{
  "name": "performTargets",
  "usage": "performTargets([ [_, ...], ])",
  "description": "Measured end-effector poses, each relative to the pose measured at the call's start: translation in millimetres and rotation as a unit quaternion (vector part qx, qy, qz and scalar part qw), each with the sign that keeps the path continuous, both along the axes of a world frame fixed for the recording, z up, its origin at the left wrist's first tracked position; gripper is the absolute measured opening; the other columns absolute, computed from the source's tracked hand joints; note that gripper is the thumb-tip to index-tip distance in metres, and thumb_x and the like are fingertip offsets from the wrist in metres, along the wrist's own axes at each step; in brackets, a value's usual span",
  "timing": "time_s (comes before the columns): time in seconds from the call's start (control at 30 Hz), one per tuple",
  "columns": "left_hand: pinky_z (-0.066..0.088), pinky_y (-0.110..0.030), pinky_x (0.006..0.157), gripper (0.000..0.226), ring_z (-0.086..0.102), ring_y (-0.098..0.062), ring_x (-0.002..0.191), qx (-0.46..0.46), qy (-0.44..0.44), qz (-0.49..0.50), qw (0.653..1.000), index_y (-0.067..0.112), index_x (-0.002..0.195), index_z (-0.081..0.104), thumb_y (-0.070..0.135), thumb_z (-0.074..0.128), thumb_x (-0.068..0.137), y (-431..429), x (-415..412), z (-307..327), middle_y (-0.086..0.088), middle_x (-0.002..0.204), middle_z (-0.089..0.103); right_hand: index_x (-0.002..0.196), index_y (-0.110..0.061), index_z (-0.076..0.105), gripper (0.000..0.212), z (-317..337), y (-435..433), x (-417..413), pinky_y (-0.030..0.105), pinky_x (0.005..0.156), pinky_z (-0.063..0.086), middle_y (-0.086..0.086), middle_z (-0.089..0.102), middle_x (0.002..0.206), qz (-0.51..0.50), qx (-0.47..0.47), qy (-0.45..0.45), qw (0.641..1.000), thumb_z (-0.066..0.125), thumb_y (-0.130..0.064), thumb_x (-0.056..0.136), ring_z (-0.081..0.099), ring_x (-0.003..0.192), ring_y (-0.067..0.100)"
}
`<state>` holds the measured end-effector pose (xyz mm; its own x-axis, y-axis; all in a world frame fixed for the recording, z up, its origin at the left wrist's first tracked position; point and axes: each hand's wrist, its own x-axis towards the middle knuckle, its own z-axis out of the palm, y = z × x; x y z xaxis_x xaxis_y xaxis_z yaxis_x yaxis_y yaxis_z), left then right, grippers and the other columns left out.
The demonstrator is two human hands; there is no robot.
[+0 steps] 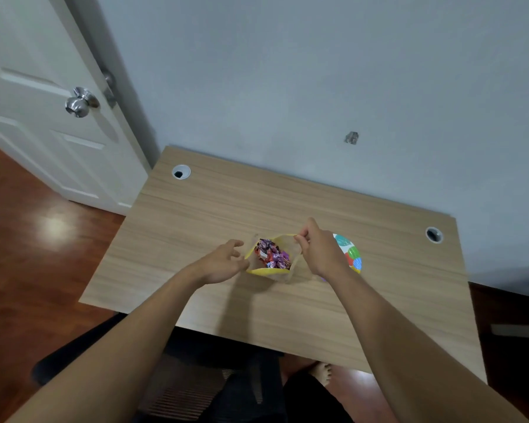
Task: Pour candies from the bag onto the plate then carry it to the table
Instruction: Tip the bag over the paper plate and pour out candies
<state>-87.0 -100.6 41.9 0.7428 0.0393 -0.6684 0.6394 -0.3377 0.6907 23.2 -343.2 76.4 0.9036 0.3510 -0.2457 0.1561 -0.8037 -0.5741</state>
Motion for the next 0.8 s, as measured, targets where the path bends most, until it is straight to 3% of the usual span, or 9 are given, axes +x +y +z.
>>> performTargets([
  [0.13, 0.049, -0.043, 0.108, 0.08, 0.057, -0.026, 0.133, -0.066, -0.022, 0.011, 0.998, 0.033, 0.159, 0.041, 0.024, 0.053, 0.08, 0.6, 4.2, -0.9, -0.003, 0.156, 0.048, 0.101, -0.018, 0.056, 0.014, 7.1, -6.3, 4.2, 0.044, 0.073, 0.054, 0.001, 0.066, 0.079, 0.02, 0.012, -0.003, 1.0, 0.063, -0.029, 0.105, 0.064, 0.077, 0.027],
  [0.27, 0.037, -0.042, 0.125, 0.088, 0.046, -0.033, 0.148, 0.112, -0.15, -0.103, 0.977, 0.031, 0.165, 0.033, -0.005, 0.048, 0.087, 2.2, 10.7, -24.7, -0.019, 0.16, 0.044, 0.097, -0.029, 0.052, 0.014, 10.8, -18.3, 10.2, 0.042, 0.068, 0.051, -0.003, 0.064, 0.072, 0.069, 0.011, 0.001, 0.998, 0.063, -0.032, 0.105, 0.059, 0.067, 0.016],
  [0.4, 0.021, -0.04, 0.131, 0.115, 0.024, -0.025, 0.16, 0.136, -0.21, -0.199, 0.948, 0.038, 0.173, 0.014, 0.023, 0.088, 0.086, -17.5, 24.9, -32.5, -0.003, 0.171, 0.032, 0.099, -0.033, 0.052, 0.012, 18.0, -29.9, 17.1, 0.045, 0.081, 0.059, -0.003, 0.077, 0.083, 0.116, 0.025, 0.021, 0.993, 0.062, -0.032, 0.106, 0.075, 0.085, 0.022],
  [0.47, 0.011, -0.036, 0.135, 0.112, 0.017, -0.009, 0.16, 0.11, -0.261, -0.23, 0.931, 0.028, 0.172, 0.025, 0.028, 0.092, 0.081, -32.7, 35.4, -30.1, 0.005, 0.173, 0.031, 0.096, -0.036, 0.051, 0.016, 23.6, -34.9, 21.1, 0.045, 0.085, 0.06, -0.004, 0.081, 0.09, 0.118, 0.04, 0.026, 0.992, 0.063, -0.034, 0.105, 0.077, 0.089, 0.02],
  [0.5, 0.012, -0.033, 0.136, 0.098, 0.022, -0.005, 0.158, 0.104, -0.294, -0.242, 0.919, 0.021, 0.168, 0.036, 0.025, 0.088, 0.085, -41.4, 39.6, -28.6, 0.006, 0.17, 0.037, 0.094, -0.036, 0.051, 0.017, 27.3, -37.3, 22.6, 0.044, 0.086, 0.06, -0.005, 0.083, 0.093, 0.11, 0.055, 0.034, 0.992, 0.064, -0.034, 0.104, 0.078, 0.089, 0.02],
  [0.57, 0.034, -0.024, 0.126, 0.054, 0.05, -0.005, 0.145, 0.085, -0.328, -0.242, 0.909, 0.015, 0.15, 0.062, 0.02, 0.075, 0.098, -58.5, 46.0, -21.2, 0.007, 0.151, 0.061, 0.093, -0.031, 0.053, 0.015, 30.9, -46.3, 27.9, 0.042, 0.082, 0.058, -0.007, 0.084, 0.096, 0.073, 0.095, 0.073, 0.99, 0.065, -0.033, 0.102, 0.08, 0.088, 0.022],
  [0.63, 0.055, -0.026, 0.1, 0.024, 0.071, -0.008, 0.111, 0.078, -0.32, -0.218, 0.919, 0.019, 0.124, 0.078, 0.019, 0.06, 0.108, -72.9, 50.0, -13.8, 0.01, 0.12, 0.075, 0.096, -0.027, 0.059, 0.013, 33.8, -59.7, 34.3, 0.039, 0.07, 0.051, -0.006, 0.085, 0.099, 0.027, 0.134, 0.128, 0.982, 0.066, -0.035, 0.101, 0.081, 0.088, 0.025],
  [0.73, 0.055, -0.036, 0.083, 0.033, 0.063, -0.001, 0.08, 0.042, -0.273, -0.161, 0.947, 0.028, 0.094, 0.075, 0.032, 0.049, 0.113, -92.6, 54.3, -8.3, 0.006, 0.09, 0.07, 0.106, -0.027, 0.075, 0.019, 36.3, -87.3, 42.4, 0.03, 0.073, 0.049, -0.01, 0.083, 0.106, -0.068, 0.208, 0.179, 0.959, 0.065, -0.043, 0.103, 0.078, 0.089, 0.008],
  [0.8, 0.055, -0.035, 0.088, 0.039, 0.067, -0.004, 0.082, 0.015, -0.237, -0.135, 0.962, 0.032, 0.095, 0.076, 0.05, 0.045, 0.111, -104.8, 55.7, -6.7, -0.002, 0.089, 0.074, 0.113, -0.024, 0.08, 0.035, 31.6, -108.1, 46.9, 0.031, 0.08, 0.055, -0.007, 0.082, 0.114, -0.139, 0.271, 0.221, 0.926, 0.06, -0.051, 0.104, 0.074, 0.094, 0.008],
])
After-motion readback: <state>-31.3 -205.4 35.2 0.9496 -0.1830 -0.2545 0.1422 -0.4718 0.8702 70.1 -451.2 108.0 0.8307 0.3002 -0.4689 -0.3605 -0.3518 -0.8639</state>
